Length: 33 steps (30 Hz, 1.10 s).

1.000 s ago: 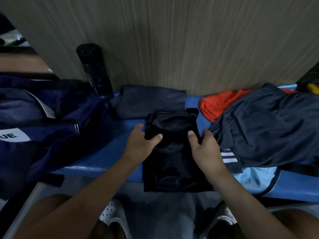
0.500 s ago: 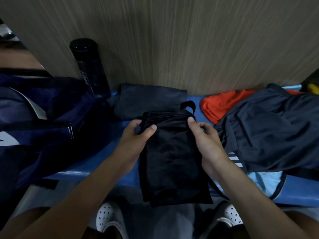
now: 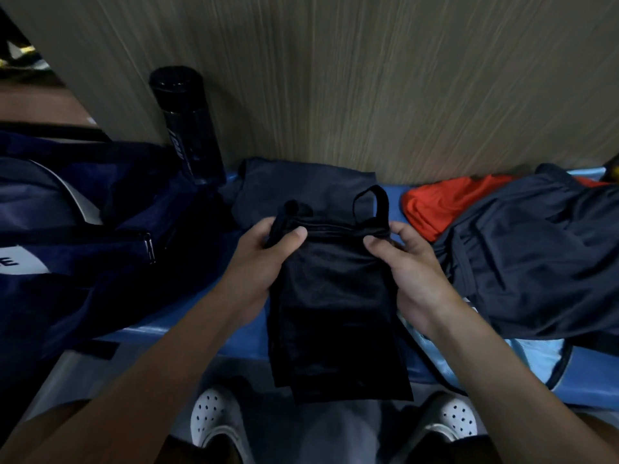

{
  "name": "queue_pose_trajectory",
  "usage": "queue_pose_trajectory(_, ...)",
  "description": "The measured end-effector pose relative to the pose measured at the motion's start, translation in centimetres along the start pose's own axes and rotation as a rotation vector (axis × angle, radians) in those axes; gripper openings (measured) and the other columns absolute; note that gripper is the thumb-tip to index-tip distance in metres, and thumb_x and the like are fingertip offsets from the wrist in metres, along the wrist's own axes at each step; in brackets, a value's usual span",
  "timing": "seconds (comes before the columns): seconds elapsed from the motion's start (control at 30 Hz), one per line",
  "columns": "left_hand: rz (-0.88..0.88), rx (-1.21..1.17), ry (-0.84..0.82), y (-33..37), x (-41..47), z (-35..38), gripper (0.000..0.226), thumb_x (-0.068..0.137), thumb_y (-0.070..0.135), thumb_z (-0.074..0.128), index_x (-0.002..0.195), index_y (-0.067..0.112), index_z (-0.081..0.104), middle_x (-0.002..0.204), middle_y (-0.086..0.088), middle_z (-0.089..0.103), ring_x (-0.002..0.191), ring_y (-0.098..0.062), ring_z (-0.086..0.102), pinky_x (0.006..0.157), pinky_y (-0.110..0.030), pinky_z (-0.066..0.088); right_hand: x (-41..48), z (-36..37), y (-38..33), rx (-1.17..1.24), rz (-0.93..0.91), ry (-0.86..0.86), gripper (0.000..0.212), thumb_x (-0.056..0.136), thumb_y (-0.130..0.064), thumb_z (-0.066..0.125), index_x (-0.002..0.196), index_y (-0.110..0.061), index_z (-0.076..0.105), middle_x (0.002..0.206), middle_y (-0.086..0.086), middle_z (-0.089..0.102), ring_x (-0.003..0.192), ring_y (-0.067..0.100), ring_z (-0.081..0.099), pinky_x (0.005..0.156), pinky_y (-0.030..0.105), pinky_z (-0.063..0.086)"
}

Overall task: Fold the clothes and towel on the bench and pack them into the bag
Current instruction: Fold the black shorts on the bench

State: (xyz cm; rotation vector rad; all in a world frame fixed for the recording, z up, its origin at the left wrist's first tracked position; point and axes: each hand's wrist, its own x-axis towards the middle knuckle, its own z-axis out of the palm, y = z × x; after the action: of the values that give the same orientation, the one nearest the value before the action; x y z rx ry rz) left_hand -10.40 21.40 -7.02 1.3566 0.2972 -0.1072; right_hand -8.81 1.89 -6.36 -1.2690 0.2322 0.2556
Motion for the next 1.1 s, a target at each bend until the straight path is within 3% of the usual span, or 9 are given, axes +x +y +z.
queue_pose_trajectory(0.17,0.047,-0.015,0.007,-0.2,0.1,0.0,0.015,0.095,0.015,0.065,0.110,0.012,0.066,0.110,-0.006,0.073,0.104,-0.021,0.070,0.083,-0.032,0.055,0.1,-0.3,-0.2,0.039,-0.025,-0.042,0.035,0.089,0.010,0.055,0.121,-0.005,0.053,0.120,0.023,0.065,0.105,0.031,0.065,0.099,0.047,0.050)
queue_pose_trajectory(0.27,0.074,-0.016,0.020,-0.1,0.1,0.1,0.015,0.095,0.011,0.064,0.110,0.014,0.066,0.106,-0.006,0.074,0.099,-0.020,0.070,0.081,-0.032,0.055,0.3,-0.6,-0.4,0.036,0.055,-0.084,0.039,0.089,-0.007,0.065,0.127,-0.006,0.054,0.116,0.015,0.070,0.109,0.028,0.067,0.095,0.042,0.054)
queue_pose_trajectory(0.37,0.098,0.000,0.025,0.1,-0.1,0.3,0.020,0.094,0.010,0.064,0.112,0.018,0.067,0.102,-0.001,0.074,0.096,-0.017,0.070,0.082,-0.032,0.056,0.5,-0.9,-0.5,-0.050,0.072,-0.092,0.038,0.087,-0.024,0.070,0.120,-0.007,0.062,0.110,0.007,0.073,0.107,0.021,0.068,0.097,0.039,0.052)
queue_pose_trajectory(0.5,0.102,0.041,0.016,0.2,-0.1,0.4,0.030,0.094,0.014,0.066,0.123,0.021,0.064,0.111,-0.001,0.074,0.106,-0.017,0.070,0.092,-0.036,0.056,0.4,-0.8,-0.4,-0.071,-0.012,-0.053,0.029,0.090,-0.018,0.067,0.115,-0.003,0.065,0.108,0.011,0.073,0.105,0.024,0.069,0.100,0.043,0.051)
queue_pose_trajectory(0.6,0.096,0.094,-0.041,0.4,-0.3,0.4,0.023,0.094,0.015,0.066,0.116,0.014,0.069,0.111,-0.003,0.074,0.107,-0.019,0.070,0.097,-0.041,0.054,0.4,-0.6,-0.4,-0.025,-0.077,-0.031,0.028,0.093,-0.012,0.063,0.117,0.003,0.060,0.113,0.018,0.070,0.108,0.031,0.067,0.097,0.043,0.053)
queue_pose_trajectory(0.73,0.091,0.101,-0.050,0.5,-0.3,0.6,0.019,0.093,0.013,0.067,0.111,0.012,0.072,0.110,-0.002,0.075,0.105,-0.018,0.071,0.095,-0.041,0.055,0.4,-0.6,-0.6,0.004,-0.099,-0.040,0.030,0.099,-0.017,0.055,0.121,0.002,0.059,0.116,0.018,0.069,0.109,0.031,0.066,0.094,0.043,0.055)
queue_pose_trajectory(0.93,0.108,0.019,-0.049,0.4,-0.1,0.6,0.022,0.096,0.011,0.062,0.116,0.009,0.068,0.115,-0.007,0.073,0.109,-0.023,0.069,0.093,-0.039,0.055,0.9,-0.8,-0.9,0.113,-0.079,-0.060,0.023,0.092,-0.011,0.062,0.114,-0.011,0.059,0.109,0.011,0.070,0.108,0.025,0.065,0.099,0.041,0.051)
queue_pose_trajectory(1.1,0.087,-0.024,-0.035,0.4,0.0,0.3,0.022,0.097,0.012,0.061,0.117,0.009,0.068,0.114,-0.007,0.073,0.109,-0.023,0.069,0.087,-0.034,0.056,0.9,-1.4,-1.1,-0.129,0.036,-0.155,0.039,0.088,-0.024,0.067,0.117,0.002,0.063,0.112,0.015,0.071,0.108,0.028,0.068,0.103,0.044,0.048)
